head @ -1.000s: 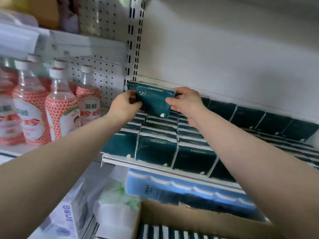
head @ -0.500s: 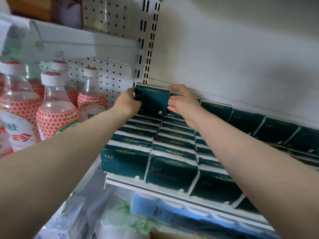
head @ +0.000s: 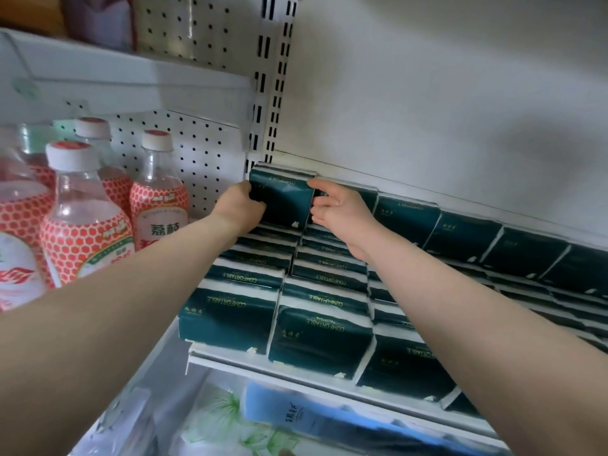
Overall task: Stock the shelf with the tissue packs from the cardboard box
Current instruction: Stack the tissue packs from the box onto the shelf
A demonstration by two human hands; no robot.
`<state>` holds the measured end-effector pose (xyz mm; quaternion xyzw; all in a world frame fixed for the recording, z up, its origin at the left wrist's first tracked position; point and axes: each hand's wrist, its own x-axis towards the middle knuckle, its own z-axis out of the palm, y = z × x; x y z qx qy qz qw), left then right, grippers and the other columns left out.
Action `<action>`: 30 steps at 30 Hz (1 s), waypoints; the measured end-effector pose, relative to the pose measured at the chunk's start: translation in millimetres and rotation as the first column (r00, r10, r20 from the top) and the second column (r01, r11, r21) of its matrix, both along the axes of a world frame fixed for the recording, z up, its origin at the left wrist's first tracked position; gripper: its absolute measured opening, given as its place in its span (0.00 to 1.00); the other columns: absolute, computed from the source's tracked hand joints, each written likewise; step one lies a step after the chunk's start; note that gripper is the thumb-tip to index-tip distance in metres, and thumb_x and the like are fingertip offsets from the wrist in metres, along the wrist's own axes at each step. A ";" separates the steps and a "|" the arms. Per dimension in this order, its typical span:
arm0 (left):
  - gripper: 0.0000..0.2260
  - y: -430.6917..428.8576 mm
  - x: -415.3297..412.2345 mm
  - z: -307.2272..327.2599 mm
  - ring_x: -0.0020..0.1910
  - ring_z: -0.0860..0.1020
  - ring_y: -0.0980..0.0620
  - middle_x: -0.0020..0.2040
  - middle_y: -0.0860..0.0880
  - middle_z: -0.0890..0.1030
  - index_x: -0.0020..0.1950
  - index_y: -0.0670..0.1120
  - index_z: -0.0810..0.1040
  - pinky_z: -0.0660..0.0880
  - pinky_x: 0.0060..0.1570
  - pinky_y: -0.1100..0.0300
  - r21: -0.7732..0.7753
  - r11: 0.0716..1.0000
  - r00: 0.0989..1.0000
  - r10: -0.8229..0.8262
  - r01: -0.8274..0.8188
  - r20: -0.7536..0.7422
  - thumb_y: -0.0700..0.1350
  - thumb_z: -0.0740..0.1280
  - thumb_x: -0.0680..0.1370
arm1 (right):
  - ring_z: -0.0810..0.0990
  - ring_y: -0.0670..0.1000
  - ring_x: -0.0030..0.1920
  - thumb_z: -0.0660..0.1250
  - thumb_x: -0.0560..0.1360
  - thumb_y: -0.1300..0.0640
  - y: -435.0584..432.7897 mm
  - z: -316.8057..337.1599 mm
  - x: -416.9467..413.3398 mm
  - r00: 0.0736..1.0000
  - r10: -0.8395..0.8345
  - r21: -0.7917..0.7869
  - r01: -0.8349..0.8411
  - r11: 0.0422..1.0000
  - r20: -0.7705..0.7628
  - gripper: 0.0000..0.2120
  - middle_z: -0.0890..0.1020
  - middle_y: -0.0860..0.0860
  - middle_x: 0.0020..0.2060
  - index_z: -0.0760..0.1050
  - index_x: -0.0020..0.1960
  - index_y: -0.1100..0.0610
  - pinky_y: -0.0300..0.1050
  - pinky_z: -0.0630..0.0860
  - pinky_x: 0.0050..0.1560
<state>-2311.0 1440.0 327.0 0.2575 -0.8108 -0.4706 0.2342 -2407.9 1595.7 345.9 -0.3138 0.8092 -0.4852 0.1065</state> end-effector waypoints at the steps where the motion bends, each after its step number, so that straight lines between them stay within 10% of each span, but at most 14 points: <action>1: 0.16 2.0 0.6 1.0 0.57 0.75 0.44 0.59 0.42 0.78 0.67 0.42 0.72 0.71 0.52 0.55 0.001 1.000 1.000 0.005 -0.005 0.000 0.38 0.62 0.79 | 0.78 0.51 0.60 0.63 0.78 0.67 1.3 1.2 1.4 1.000 0.000 -0.002 0.000 1.000 -0.012 0.28 0.78 0.50 0.55 0.71 0.71 0.43 0.51 0.75 0.67; 13: 0.28 66.0 31.1 24.5 0.62 0.75 0.36 0.77 0.44 0.62 0.77 0.44 0.56 0.75 0.57 0.50 -0.137 0.990 1.000 -0.024 0.023 -0.007 0.42 0.63 0.80 | 0.79 0.49 0.58 0.63 0.78 0.64 52.8 27.8 41.6 0.995 -0.077 -0.047 0.074 0.996 -0.058 0.25 0.79 0.48 0.58 0.71 0.69 0.41 0.34 0.73 0.46; 16: 0.28 94.2 44.2 29.7 0.52 0.79 0.46 0.75 0.46 0.67 0.78 0.48 0.58 0.74 0.45 0.62 -0.151 0.987 0.995 -0.065 0.054 -0.074 0.42 0.63 0.80 | 0.79 0.47 0.56 0.64 0.78 0.64 76.4 30.3 59.5 0.995 -0.089 -0.077 0.085 0.993 -0.052 0.24 0.79 0.48 0.58 0.71 0.69 0.42 0.32 0.72 0.43; 21: 0.23 139.0 64.8 23.1 0.65 0.74 0.50 0.66 0.47 0.76 0.72 0.46 0.69 0.69 0.68 0.54 -0.120 0.980 0.960 -0.181 0.158 -0.214 0.41 0.66 0.78 | 0.79 0.48 0.57 0.67 0.78 0.63 124.1 23.6 89.9 0.990 -0.111 -0.106 0.101 0.989 -0.087 0.23 0.80 0.51 0.58 0.72 0.70 0.47 0.40 0.74 0.58; 30: 0.16 206.2 115.5 -20.5 0.57 0.79 0.49 0.55 0.46 0.79 0.64 0.44 0.75 0.72 0.65 0.56 0.040 0.936 0.903 -0.324 0.348 -0.282 0.34 0.66 0.77 | 0.81 0.48 0.53 0.69 0.77 0.65 213.6 -27.0 140.3 0.987 -0.162 -0.194 0.160 0.968 0.003 0.18 0.83 0.51 0.52 0.76 0.63 0.49 0.36 0.75 0.55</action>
